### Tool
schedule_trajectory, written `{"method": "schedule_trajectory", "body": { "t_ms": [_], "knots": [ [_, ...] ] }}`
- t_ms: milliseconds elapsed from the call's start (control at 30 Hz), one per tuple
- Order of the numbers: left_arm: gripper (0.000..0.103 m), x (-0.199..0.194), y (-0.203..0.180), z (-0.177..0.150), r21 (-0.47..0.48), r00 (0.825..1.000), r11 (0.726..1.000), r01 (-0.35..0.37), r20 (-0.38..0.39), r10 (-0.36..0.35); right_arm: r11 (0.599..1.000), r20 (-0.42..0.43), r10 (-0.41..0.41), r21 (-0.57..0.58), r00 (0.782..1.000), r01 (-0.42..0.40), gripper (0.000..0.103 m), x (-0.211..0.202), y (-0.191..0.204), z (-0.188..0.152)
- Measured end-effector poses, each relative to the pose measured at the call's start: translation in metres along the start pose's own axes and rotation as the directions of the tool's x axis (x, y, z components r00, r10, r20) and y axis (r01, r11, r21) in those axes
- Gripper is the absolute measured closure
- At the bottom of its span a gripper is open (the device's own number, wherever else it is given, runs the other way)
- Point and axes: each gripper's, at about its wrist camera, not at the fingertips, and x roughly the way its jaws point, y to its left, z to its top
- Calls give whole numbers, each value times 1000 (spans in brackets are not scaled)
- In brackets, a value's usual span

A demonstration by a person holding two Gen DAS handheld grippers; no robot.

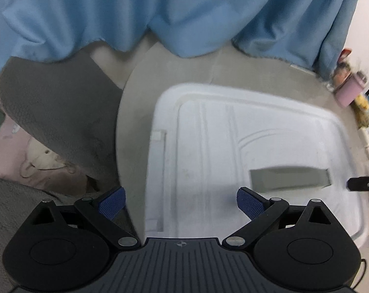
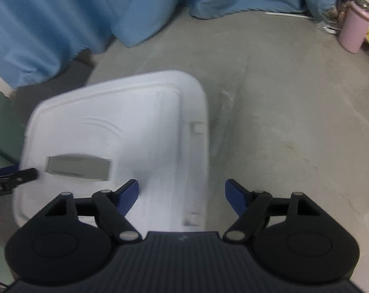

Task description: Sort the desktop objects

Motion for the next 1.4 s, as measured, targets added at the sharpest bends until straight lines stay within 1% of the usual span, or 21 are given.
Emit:
{"method": "schedule_trajectory", "body": {
  "t_ms": [67, 100, 300, 500, 600, 667, 733, 833, 967, 1100, 1233, 1300, 1400],
  "knots": [
    [2, 1, 2, 0, -1, 1000, 1000, 12, 3, -12, 1000, 7, -4, 9, 1000, 3, 23, 0, -1, -1],
    [0, 1, 3, -1, 0, 1000, 1000, 15, 4, -15, 1000, 11, -12, 5, 1000, 12, 22, -1, 1, -2],
    [0, 0, 5, -3, 24, 1000, 1000, 8, 22, -9, 999, 33, -51, -17, 998, 51, 21, -1, 10, -5],
    [0, 1, 4, -5, 32, 999, 999, 10, 39, -12, 998, 48, -62, 12, 997, 61, 20, -2, 12, -8],
    [0, -2, -1, -8, 50, 998, 999, -6, 65, 3, 997, 88, -71, 10, 994, 70, 20, -7, 17, -13],
    [0, -7, -6, -10, 65, 994, 997, -29, 104, 22, 998, 130, -58, 7, 990, 58, 20, -14, 21, -19],
    [0, -18, -10, -15, 68, 986, 997, -24, 165, 13, 998, 170, -54, 0, 984, 55, 20, -21, 26, -26],
    [0, -34, -17, -26, 92, 968, 996, -19, 252, -5, 998, 225, -53, -12, 973, 57, 20, -33, 35, -39],
    [0, -52, -28, -46, 117, 943, 991, -66, 332, 24, 997, 296, -52, -35, 954, 65, 20, -46, 43, -58],
    [0, -66, -41, -72, 113, 929, 991, -75, 370, 28, 994, 389, -49, -67, 920, 81, 20, -59, 55, -83],
    [0, -80, -53, -98, 109, 913, 991, -83, 407, 32, 993, 441, -28, -91, 897, 76, 20, -66, 59, -114],
    [0, -87, -59, -111, 108, 904, 990, -90, 426, 36, 992, 462, -21, -103, 887, 78, 20, -69, 60, -130],
    [0, -97, -70, -141, 113, 887, 985, -133, 457, 67, 988, 475, -26, -119, 880, 93, 20, -71, 62, -153]
  ]
}}
